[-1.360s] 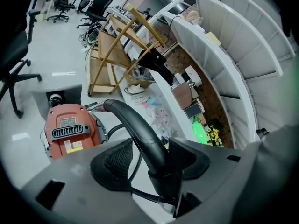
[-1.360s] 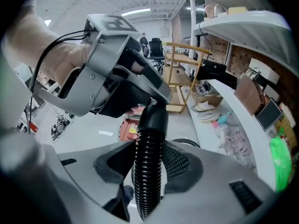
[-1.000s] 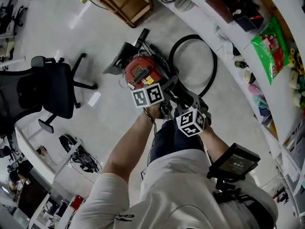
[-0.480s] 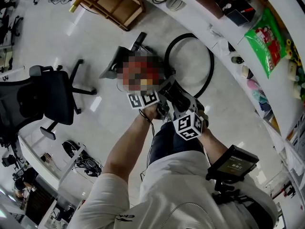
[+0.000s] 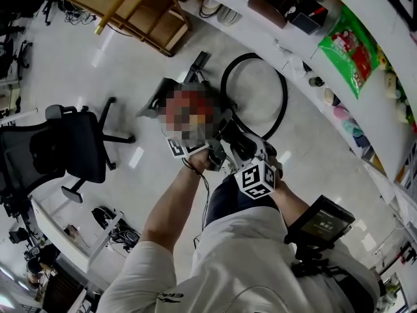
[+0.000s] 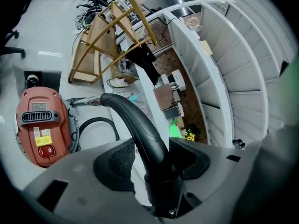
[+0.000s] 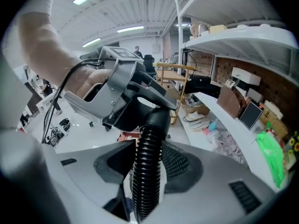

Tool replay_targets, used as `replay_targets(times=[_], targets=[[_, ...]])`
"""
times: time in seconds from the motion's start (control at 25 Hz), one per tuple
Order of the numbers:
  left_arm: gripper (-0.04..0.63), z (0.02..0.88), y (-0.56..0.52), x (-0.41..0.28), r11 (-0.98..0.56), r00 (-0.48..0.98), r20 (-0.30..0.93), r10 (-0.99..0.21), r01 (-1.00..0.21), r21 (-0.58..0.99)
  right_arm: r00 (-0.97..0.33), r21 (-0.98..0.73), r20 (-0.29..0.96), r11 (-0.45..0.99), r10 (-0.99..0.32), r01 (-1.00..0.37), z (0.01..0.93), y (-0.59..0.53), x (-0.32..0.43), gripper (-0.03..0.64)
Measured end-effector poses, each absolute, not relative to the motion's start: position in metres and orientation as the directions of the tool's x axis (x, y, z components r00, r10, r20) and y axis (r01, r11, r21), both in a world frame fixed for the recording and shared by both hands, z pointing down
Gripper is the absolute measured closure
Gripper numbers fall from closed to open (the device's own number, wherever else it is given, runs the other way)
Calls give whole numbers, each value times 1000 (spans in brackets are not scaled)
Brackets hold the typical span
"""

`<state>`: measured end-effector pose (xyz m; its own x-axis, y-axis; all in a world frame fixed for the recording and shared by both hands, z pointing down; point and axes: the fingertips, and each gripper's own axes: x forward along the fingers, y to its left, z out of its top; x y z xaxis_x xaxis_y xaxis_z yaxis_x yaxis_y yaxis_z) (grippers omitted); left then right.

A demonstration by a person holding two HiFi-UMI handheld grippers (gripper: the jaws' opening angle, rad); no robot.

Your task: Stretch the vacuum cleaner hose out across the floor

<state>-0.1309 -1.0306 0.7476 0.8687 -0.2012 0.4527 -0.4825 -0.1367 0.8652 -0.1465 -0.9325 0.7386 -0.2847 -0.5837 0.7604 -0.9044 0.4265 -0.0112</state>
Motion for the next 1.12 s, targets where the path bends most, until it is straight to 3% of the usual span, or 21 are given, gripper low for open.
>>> replay_targets(times=[0.6,1.12], targets=[[374,660,-1008,-101,-226,908,387,-164,-416,881,-219,37,682,331,-698,-943,656,-912,-127,442],[374,585,-930,-80,-405,936,351,12,-316,858,-54,94,628,145,-777,-985,595,-840,-126,442]])
